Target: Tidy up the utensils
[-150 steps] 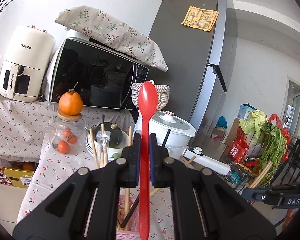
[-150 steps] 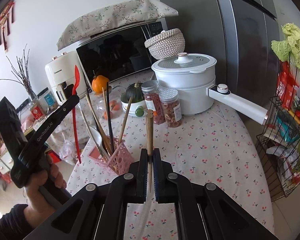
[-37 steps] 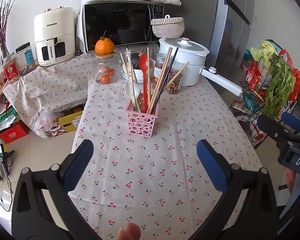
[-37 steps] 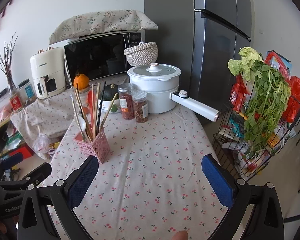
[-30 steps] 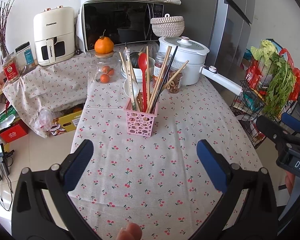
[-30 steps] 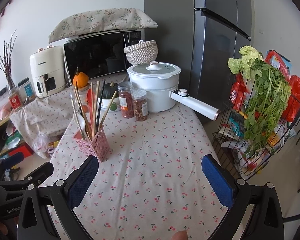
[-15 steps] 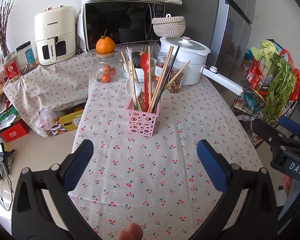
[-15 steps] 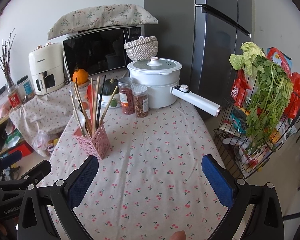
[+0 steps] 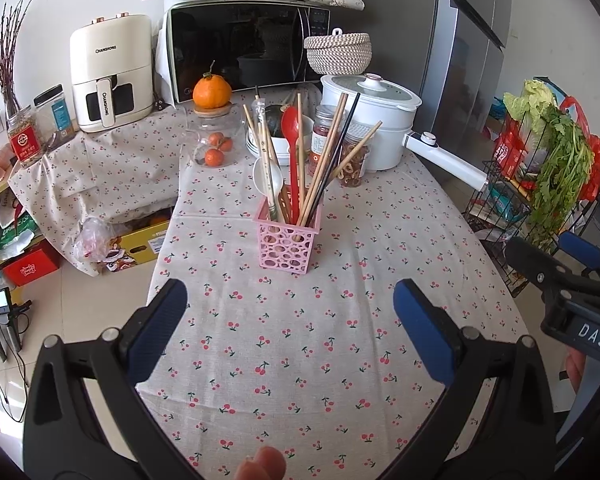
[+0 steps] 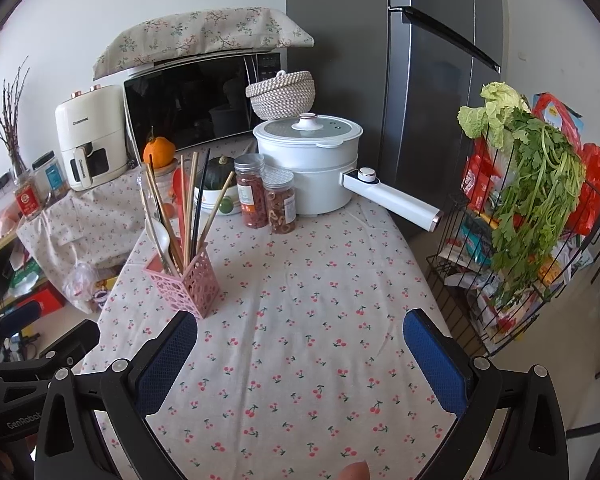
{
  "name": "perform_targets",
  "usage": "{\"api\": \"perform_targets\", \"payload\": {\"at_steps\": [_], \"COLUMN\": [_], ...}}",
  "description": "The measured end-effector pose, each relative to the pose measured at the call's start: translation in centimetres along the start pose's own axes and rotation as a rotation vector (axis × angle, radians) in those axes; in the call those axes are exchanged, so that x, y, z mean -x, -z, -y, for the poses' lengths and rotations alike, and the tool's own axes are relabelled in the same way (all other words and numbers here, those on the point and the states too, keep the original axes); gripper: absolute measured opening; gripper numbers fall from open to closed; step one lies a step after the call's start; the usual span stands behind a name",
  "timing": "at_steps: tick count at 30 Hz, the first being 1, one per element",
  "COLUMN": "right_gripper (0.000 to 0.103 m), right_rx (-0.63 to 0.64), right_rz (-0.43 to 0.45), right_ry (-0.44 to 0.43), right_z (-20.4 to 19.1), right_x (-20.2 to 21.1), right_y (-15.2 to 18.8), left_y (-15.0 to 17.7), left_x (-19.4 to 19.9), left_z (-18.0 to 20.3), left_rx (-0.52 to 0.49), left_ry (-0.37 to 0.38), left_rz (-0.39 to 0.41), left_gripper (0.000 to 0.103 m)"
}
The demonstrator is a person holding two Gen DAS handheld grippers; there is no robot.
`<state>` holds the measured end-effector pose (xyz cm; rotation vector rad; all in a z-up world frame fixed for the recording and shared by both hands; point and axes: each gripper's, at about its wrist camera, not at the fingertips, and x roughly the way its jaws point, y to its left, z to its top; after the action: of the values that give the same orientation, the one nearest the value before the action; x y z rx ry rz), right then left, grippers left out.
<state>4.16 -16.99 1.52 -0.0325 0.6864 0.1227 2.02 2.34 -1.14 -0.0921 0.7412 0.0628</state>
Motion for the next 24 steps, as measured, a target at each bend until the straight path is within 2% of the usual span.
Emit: {"api": "perform_targets", "payload": {"at_steps": [24], "right_gripper": [0.103], "right_rx": [-0.003], "right_rz": [-0.002], "right_ry": [-0.001], "right_z": [0.17], "right_x": [-0.12], "right_y": [-0.02], "left_y": [-0.15], "left_x": [0.25], "left_z": [-0.13], "left_rx": [0.01], "left_ry": [-0.013], "left_rz": [0.012], "left_gripper": [0.102]}}
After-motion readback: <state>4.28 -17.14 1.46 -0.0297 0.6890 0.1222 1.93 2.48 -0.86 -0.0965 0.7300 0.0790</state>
